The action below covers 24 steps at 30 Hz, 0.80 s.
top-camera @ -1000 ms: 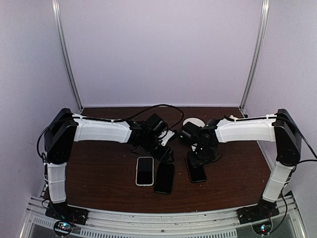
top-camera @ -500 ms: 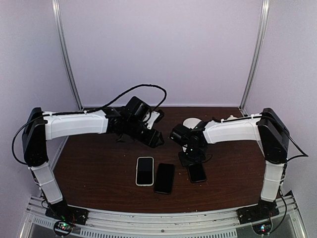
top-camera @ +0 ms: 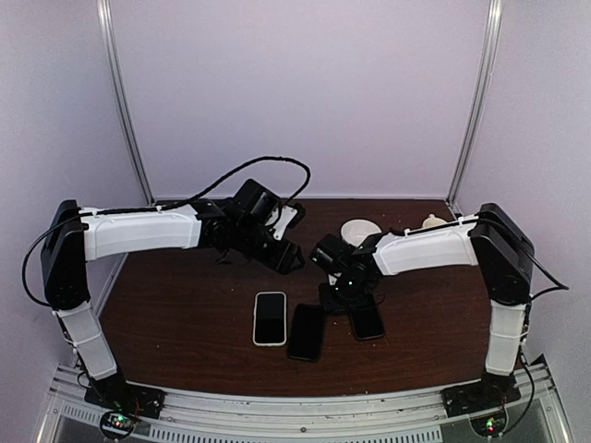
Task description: Put the phone into the phone case
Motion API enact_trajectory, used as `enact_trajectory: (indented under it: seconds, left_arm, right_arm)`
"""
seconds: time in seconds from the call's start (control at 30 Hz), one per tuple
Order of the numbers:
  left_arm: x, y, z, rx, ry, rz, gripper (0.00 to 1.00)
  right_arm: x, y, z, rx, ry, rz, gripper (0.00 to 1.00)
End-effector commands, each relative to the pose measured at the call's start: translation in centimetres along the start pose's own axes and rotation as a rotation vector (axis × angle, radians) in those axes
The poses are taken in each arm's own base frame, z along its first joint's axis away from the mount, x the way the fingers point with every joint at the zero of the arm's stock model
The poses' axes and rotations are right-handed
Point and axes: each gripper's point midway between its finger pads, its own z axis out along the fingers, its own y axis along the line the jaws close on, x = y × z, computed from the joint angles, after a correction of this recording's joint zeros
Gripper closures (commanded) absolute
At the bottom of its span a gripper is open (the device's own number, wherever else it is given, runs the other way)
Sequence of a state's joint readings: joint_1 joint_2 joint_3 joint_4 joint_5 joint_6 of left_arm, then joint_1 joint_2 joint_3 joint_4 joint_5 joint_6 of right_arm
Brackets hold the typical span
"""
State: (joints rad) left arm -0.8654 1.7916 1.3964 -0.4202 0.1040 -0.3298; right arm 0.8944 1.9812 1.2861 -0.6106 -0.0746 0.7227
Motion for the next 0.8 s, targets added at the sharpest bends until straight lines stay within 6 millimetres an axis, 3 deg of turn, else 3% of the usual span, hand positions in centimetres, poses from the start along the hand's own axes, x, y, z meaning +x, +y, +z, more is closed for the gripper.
enact_trajectory:
  seconds: [0.0, 0.17, 0.33, 0.37, 0.4, 0.47, 0.5, 0.6, 0.7, 0.77]
  left_arm:
    - [-0.7, 0.9, -0.4, -0.026, -0.028, 0.012, 0.43]
    - [-0.8, 0.8, -0.1, -0.015, -0.024, 0.007, 0.43]
    - [-0.8, 0.3, 0.0, 0.013, -0.015, 0.005, 0.43]
    - [-0.7, 0.3, 0.0, 0.017, -0.014, 0.005, 0.43]
    - [-0.7, 0.3, 0.0, 0.02, -0.009, 0.005, 0.43]
    - [-0.6, 0.1, -0.1, 0.028, -0.006, 0.007, 0.42]
    - [-0.5, 0.1, 0.0, 0.03, -0.003, 0.008, 0.41]
    - [-0.4, -0.1, 0.3, 0.042, 0.007, 0.008, 0.37]
    - [-0.3, -0.2, 0.5, 0.05, 0.013, 0.007, 0.37]
    - [-0.2, -0.3, 0.5, 0.056, 0.015, 0.007, 0.37]
  right_arm:
    - [8.7, -7.4, 5.0, 0.257, 0.314, 0.007, 0.75]
    - [5.9, -5.4, 1.1, 0.186, 0.219, -0.003, 0.74]
    - [1.0, -1.6, -5.2, 0.067, 0.074, -0.078, 0.66]
    - [0.1, -1.0, -6.6, 0.042, 0.034, -0.089, 0.61]
    - [-0.7, -0.8, -8.0, 0.034, -0.007, -0.093, 0.49]
    - [-1.8, -1.9, -10.2, 0.08, -0.084, -0.089, 0.05]
    - [-2.1, -2.9, -10.8, 0.123, -0.114, -0.079, 0.01]
    - [-1.6, -5.6, -10.9, 0.229, -0.137, -0.054, 0.01]
    - [-0.5, -8.0, -9.3, 0.337, -0.081, -0.028, 0.0]
    - [0.2, -8.2, -7.7, 0.346, -0.035, -0.02, 0.0]
